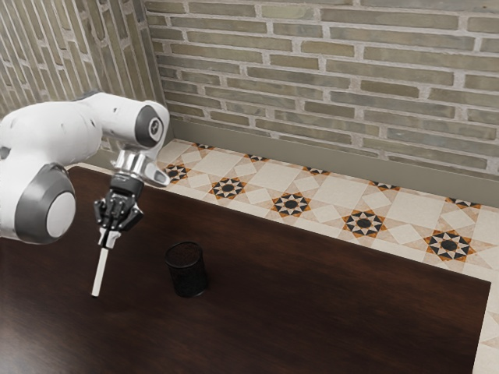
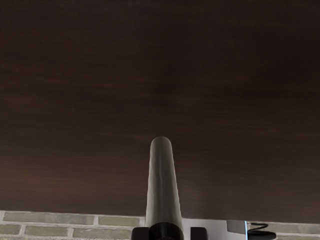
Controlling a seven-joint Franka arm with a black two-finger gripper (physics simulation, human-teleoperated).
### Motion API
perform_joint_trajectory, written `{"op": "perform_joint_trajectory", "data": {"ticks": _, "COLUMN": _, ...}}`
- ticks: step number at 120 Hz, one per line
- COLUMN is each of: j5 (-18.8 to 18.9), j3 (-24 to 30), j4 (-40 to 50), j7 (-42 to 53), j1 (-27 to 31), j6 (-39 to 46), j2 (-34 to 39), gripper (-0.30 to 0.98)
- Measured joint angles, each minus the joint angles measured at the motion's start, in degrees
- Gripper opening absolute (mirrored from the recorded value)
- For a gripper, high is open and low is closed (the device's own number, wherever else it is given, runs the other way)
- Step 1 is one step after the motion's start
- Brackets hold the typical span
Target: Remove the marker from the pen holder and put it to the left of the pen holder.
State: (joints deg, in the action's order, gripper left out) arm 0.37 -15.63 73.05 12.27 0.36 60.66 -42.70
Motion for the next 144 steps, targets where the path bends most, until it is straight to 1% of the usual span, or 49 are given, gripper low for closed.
{"op": "perform_joint_trajectory", "data": {"ticks": 28, "j5": -0.84, "j3": -0.05, "j4": -1.87, "j7": -1.38, "j1": 0.07, "j6": -0.02, "j2": -3.77, "gripper": -0.1}}
{"op": "perform_joint_trajectory", "data": {"ticks": 61, "j5": -1.26, "j3": -0.08, "j4": -2.54, "j7": -2.41, "j1": 0.09, "j6": 0.25, "j2": -6.09, "gripper": -0.09}}
{"op": "perform_joint_trajectory", "data": {"ticks": 67, "j5": -1.36, "j3": -0.08, "j4": -2.6, "j7": -2.58, "j1": 0.1, "j6": 0.26, "j2": -6.22, "gripper": -0.05}}
{"op": "perform_joint_trajectory", "data": {"ticks": 77, "j5": -1.69, "j3": -0.1, "j4": -2.62, "j7": -2.96, "j1": 0.11, "j6": 0.17, "j2": -6.34, "gripper": 0.06}}
{"op": "perform_joint_trajectory", "data": {"ticks": 93, "j5": -1.98, "j3": -0.1, "j4": -2.62, "j7": -3.5, "j1": 0.09, "j6": 0.21, "j2": -6.39, "gripper": 0.32}}
{"op": "perform_joint_trajectory", "data": {"ticks": 105, "j5": -1.94, "j3": 0.19, "j4": -3.28, "j7": -3.91, "j1": 0.1, "j6": 0.22, "j2": -5.55, "gripper": 0.46}}
{"op": "perform_joint_trajectory", "data": {"ticks": 111, "j5": -1.89, "j3": 1.12, "j4": -3.2, "j7": -4.08, "j1": 0.09, "j6": 0.24, "j2": -2.51, "gripper": 0.51}}
{"op": "perform_joint_trajectory", "data": {"ticks": 114, "j5": -1.82, "j3": 2.24, "j4": -2.26, "j7": -4.17, "j1": 0.11, "j6": 0.39, "j2": 0.73, "gripper": 0.53}}
{"op": "perform_joint_trajectory", "data": {"ticks": 116, "j5": -1.74, "j3": 3.08, "j4": -0.99, "j7": -4.22, "j1": 0.12, "j6": 0.74, "j2": 3.51, "gripper": 0.54}}
{"op": "perform_joint_trajectory", "data": {"ticks": 124, "j5": -1.1, "j3": 6.44, "j4": 7.71, "j7": -4.31, "j1": 0.09, "j6": 4.13, "j2": 18.53, "gripper": 0.58}}
{"op": "perform_joint_trajectory", "data": {"ticks": 130, "j5": -0.58, "j3": 8.35, "j4": 10.53, "j7": -4.01, "j1": 0.09, "j6": 7.31, "j2": 26.61, "gripper": 0.6}}
{"op": "perform_joint_trajectory", "data": {"ticks": 136, "j5": -0.31, "j3": 9.71, "j4": 11.38, "j7": -3.65, "j1": 0.0, "j6": 9.93, "j2": 32.32, "gripper": 0.62}}
{"op": "perform_joint_trajectory", "data": {"ticks": 144, "j5": -0.05, "j3": 10.58, "j4": 11.43, "j7": -3.23, "j1": -0.12, "j6": 12.59, "j2": 36.98, "gripper": 0.64}}
